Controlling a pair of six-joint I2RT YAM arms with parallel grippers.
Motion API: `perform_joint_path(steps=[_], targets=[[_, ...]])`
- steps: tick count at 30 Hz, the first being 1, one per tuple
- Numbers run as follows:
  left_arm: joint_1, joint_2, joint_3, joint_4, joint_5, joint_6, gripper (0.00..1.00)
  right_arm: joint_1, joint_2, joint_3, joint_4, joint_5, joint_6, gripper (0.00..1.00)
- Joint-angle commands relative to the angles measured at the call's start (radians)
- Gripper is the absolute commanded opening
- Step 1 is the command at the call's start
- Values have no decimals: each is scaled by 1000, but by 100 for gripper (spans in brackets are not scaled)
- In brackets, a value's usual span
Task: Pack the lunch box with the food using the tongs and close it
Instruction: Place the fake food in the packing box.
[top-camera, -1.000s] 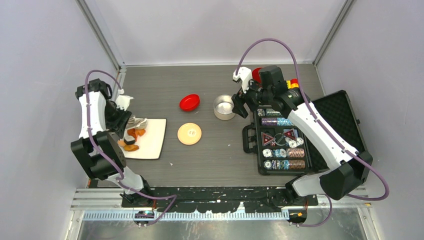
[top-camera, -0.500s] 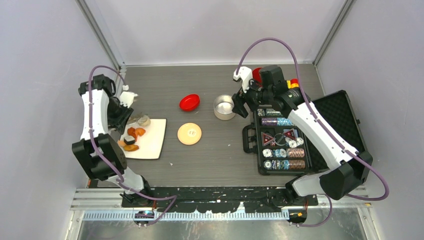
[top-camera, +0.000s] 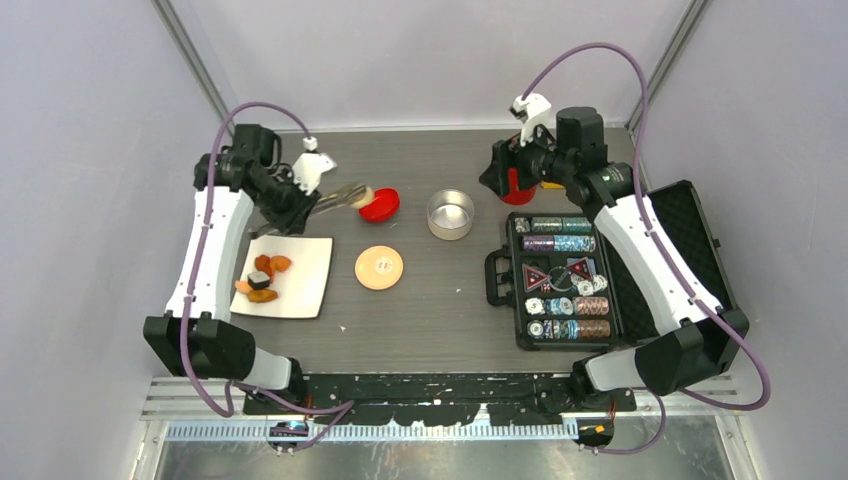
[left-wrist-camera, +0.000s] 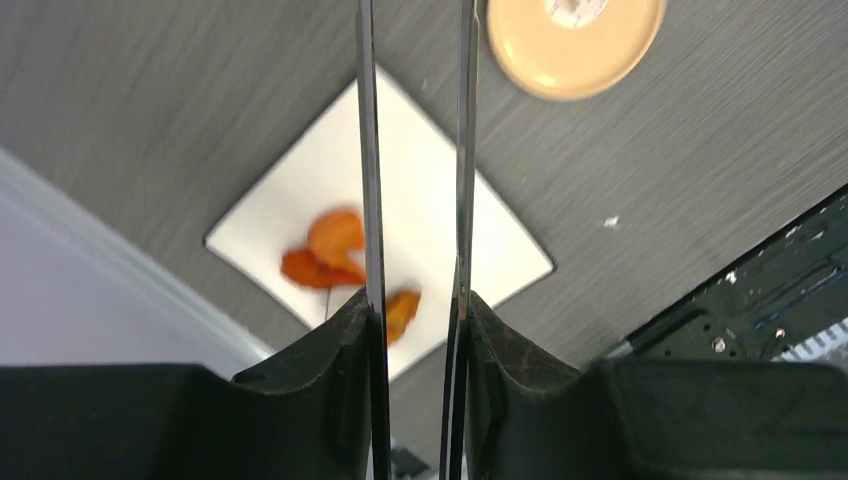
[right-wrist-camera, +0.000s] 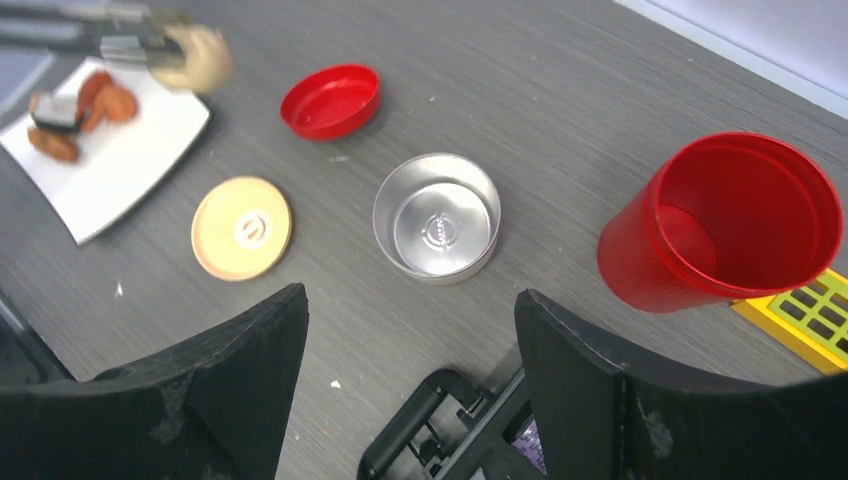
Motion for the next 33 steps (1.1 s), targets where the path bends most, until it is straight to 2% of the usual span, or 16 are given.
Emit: perform_joint_path(steps=[1,4,10,15,22,33], targets=[[-142,7,48,179,84,-87,28,-50,-32,35,131,-5,155,80],[-238,56,61,268,62,-126,29,-77,-40,39,150,12,198,80],[-424,180,70,429,-67,-103,28,-122,-69,35,163,53,241,80],[-508,286,101,477,-131,-60,28,-164,-93,19,160,60,250,80],[-531,405,207,369,-168,-8,29,-204,-115,0,143,48,236,80],[-533,512,393,69,-175,102,31,-223,-110,-10,129,31,207,80]])
